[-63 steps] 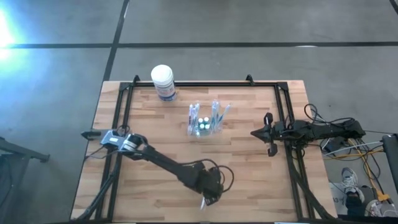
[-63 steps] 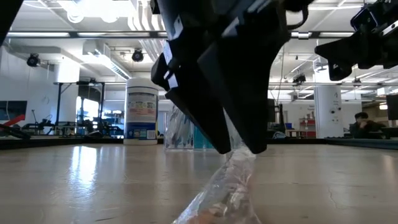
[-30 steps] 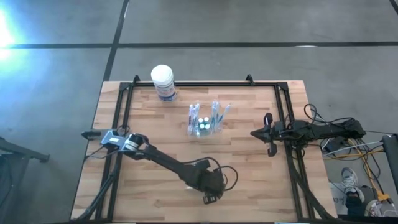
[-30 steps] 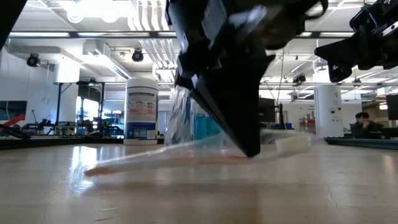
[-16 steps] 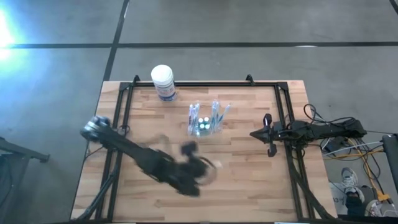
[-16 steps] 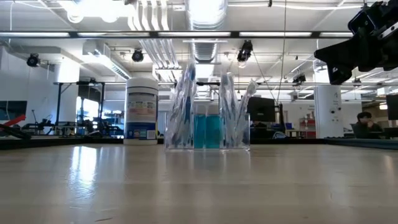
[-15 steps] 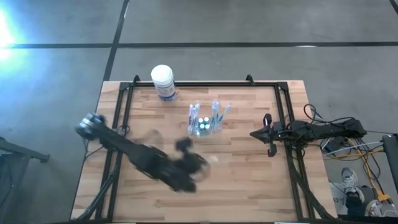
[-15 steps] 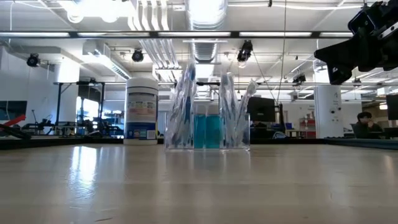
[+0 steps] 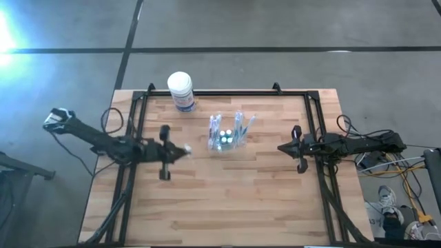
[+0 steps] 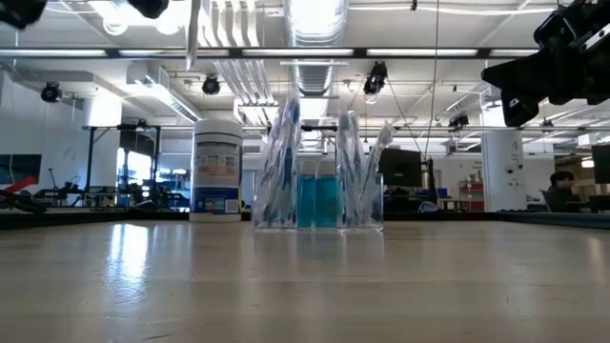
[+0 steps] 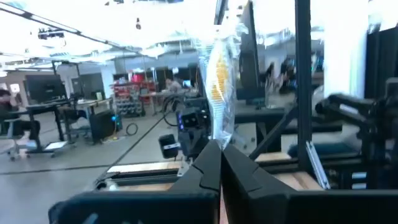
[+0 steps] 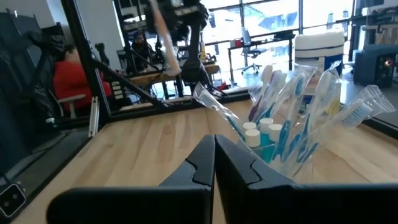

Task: Pick & Place toothbrushing station
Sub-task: Put the orange toothbrush into the transparent bin organizer

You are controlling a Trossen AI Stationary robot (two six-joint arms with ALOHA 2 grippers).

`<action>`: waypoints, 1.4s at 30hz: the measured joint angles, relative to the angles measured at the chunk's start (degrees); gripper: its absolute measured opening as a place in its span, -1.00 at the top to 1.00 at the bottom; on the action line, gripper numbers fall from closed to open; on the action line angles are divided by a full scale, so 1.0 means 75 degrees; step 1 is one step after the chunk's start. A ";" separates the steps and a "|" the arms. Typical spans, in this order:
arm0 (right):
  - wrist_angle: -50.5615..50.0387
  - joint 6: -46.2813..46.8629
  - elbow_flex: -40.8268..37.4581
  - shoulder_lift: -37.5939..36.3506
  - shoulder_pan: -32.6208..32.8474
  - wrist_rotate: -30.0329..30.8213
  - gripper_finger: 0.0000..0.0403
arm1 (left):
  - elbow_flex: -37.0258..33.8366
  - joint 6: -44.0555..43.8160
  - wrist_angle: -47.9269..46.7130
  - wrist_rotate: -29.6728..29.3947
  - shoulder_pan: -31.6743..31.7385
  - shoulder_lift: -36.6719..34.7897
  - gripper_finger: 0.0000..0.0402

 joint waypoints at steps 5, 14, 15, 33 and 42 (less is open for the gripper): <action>-0.0013 0.0010 -0.0001 0.0098 0.0000 0.0015 0.96 | -0.1225 -0.0460 0.0256 0.1644 0.1213 -0.1367 1.00; 0.0279 -0.0114 0.0000 0.0309 0.0000 0.0045 0.96 | -0.2167 -0.0598 0.0255 0.2001 0.1812 -0.2063 1.00; 0.0309 -0.0125 0.0000 0.0312 0.0000 0.0034 0.96 | -0.2228 -0.0607 0.0249 0.2002 0.1812 -0.2057 1.00; 0.1601 -0.0875 -0.0001 0.1045 0.0015 -0.0150 0.73 | -0.0966 -0.0466 -0.0611 0.1343 0.1983 -0.0591 1.00; 0.3148 -0.1394 0.0000 0.1802 0.0015 -0.0147 0.12 | 0.2548 0.0020 -0.1171 0.2092 0.1994 0.2949 1.00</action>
